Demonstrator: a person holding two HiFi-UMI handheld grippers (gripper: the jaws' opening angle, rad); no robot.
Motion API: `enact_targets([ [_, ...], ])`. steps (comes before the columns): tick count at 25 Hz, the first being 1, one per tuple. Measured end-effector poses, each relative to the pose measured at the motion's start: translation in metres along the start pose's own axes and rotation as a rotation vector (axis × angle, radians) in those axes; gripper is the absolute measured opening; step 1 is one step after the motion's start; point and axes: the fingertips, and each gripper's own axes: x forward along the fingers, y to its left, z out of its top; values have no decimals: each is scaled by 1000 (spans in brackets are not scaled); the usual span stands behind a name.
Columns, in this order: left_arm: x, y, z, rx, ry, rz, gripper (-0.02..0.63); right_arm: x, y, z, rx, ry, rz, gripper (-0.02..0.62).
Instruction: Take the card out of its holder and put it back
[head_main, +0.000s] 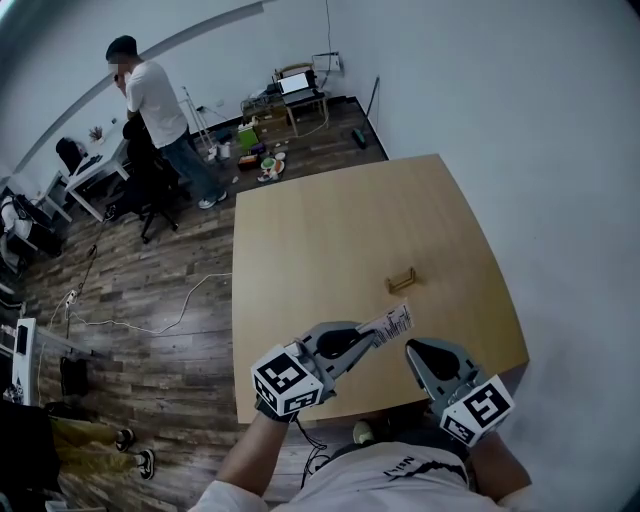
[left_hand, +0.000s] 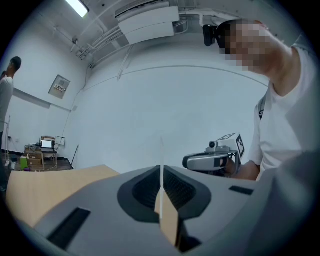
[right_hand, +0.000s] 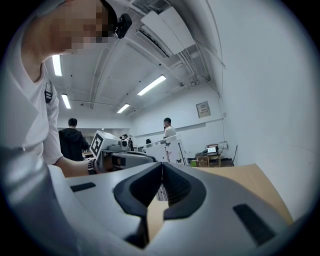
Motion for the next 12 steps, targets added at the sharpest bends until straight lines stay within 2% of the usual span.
enact_targets([
  [7, 26, 30, -9, 11, 11, -6, 25, 15, -25, -11, 10, 19, -6, 15],
  [12, 52, 64, -19, 32, 27, -41, 25, 34, -44, -17, 21, 29, 1, 15],
])
